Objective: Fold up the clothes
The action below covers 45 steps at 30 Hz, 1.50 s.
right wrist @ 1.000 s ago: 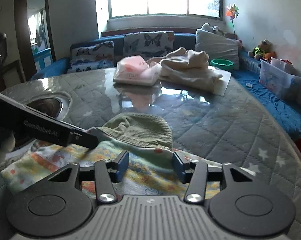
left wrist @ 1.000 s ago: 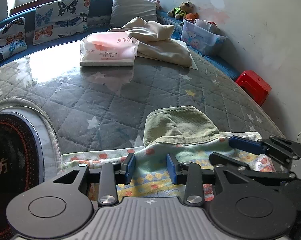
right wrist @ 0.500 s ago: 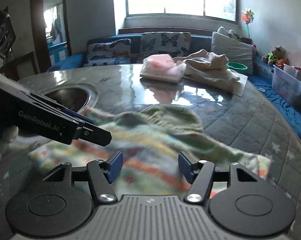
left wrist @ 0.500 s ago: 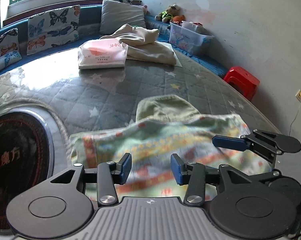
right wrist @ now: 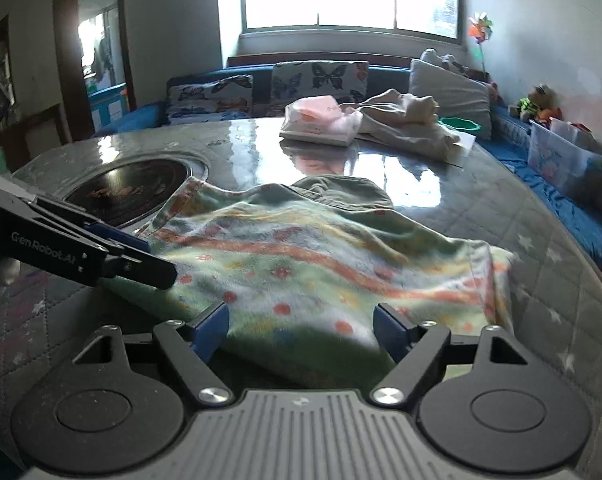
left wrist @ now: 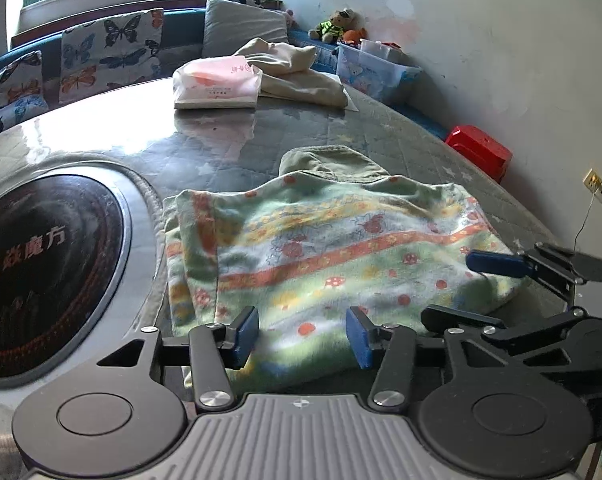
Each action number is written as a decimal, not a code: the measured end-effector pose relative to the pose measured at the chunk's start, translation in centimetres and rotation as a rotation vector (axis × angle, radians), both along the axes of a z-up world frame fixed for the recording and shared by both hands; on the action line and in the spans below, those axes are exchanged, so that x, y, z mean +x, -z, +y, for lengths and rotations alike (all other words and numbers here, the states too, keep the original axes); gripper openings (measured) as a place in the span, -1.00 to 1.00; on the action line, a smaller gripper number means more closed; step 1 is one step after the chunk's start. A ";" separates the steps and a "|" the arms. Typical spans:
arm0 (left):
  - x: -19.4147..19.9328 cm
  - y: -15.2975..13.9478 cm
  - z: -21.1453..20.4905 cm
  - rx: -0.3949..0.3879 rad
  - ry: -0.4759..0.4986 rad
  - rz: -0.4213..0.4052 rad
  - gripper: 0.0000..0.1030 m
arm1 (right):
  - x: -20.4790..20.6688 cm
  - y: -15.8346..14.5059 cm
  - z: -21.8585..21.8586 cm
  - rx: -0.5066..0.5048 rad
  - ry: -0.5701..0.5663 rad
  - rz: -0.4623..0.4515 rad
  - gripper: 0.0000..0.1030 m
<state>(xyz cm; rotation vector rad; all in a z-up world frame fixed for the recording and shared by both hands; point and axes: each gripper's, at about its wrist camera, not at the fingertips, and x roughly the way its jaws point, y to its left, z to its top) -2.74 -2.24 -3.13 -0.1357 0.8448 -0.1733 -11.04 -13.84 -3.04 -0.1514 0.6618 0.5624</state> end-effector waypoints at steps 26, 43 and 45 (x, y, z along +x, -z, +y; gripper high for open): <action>-3.9 -0.4 -0.5 0.039 -0.074 0.119 0.95 | -3.2 1.4 -1.7 -0.012 0.061 0.070 1.00; -4.3 0.8 -1.7 0.066 -0.078 0.176 1.00 | -4.0 2.0 -1.1 -0.063 0.051 0.027 1.00; -4.4 0.7 -1.7 0.062 -0.078 0.179 1.00 | -4.0 2.0 -1.2 -0.059 0.051 0.024 1.00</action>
